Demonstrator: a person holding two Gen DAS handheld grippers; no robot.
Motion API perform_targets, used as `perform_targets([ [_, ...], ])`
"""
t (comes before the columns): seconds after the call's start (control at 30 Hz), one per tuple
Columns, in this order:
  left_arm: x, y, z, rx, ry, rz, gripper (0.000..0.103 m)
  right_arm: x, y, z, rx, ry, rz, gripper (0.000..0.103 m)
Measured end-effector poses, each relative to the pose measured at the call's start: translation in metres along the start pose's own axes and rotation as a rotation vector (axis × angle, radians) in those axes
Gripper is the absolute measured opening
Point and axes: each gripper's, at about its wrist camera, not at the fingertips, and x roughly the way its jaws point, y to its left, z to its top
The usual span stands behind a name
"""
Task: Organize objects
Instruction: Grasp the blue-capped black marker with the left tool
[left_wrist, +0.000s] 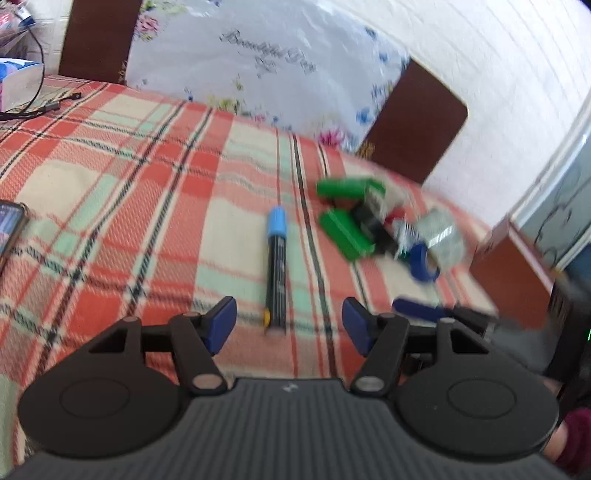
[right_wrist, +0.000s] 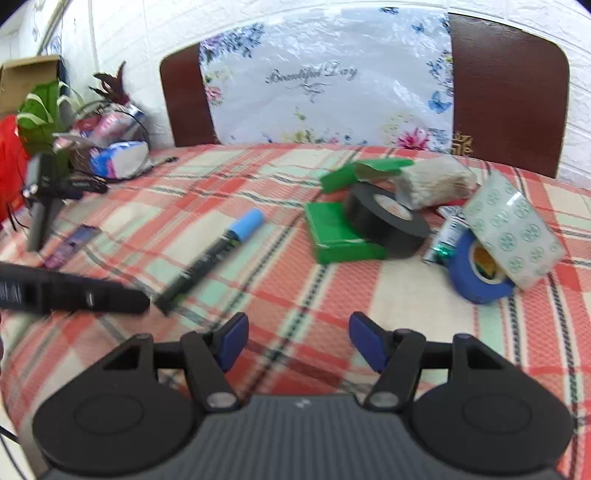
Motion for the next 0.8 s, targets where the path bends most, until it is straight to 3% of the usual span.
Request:
perform_targets([
  [0.13,0.014,0.012,0.027,-0.041,-0.025,0.046,0.065,0.004,0.021,0.009,-0.010,-0.002,0.037,0.063],
  [0.27,0.043,0.008,0.039,-0.007,0.007,0.078,0.065,0.022,0.050,0.011,-0.069,0.023,0.052,0.065],
  [0.33,0.055,0.008,0.042,0.031,0.030,0.080,0.065,0.031,0.062,0.014,-0.088,0.024,0.062,0.074],
  [0.57,0.080,0.015,0.039,0.094,0.139,0.052,0.064,0.061,0.085,0.015,-0.182,0.016,-0.021,0.078],
  [0.6,0.082,0.017,0.038,0.084,0.144,0.048,0.064,0.061,0.085,0.015,-0.179,0.015,-0.020,0.076],
  [0.67,0.080,0.017,0.037,0.064,0.136,0.048,0.064,0.059,0.085,0.014,-0.194,0.010,-0.018,0.057],
  [0.73,0.077,0.018,0.035,0.032,0.132,0.030,0.064,0.054,0.085,0.014,-0.206,0.014,-0.004,0.030],
  [0.8,0.076,0.017,0.033,-0.007,0.125,0.019,0.064,0.048,0.085,0.011,-0.225,0.020,-0.008,0.020],
])
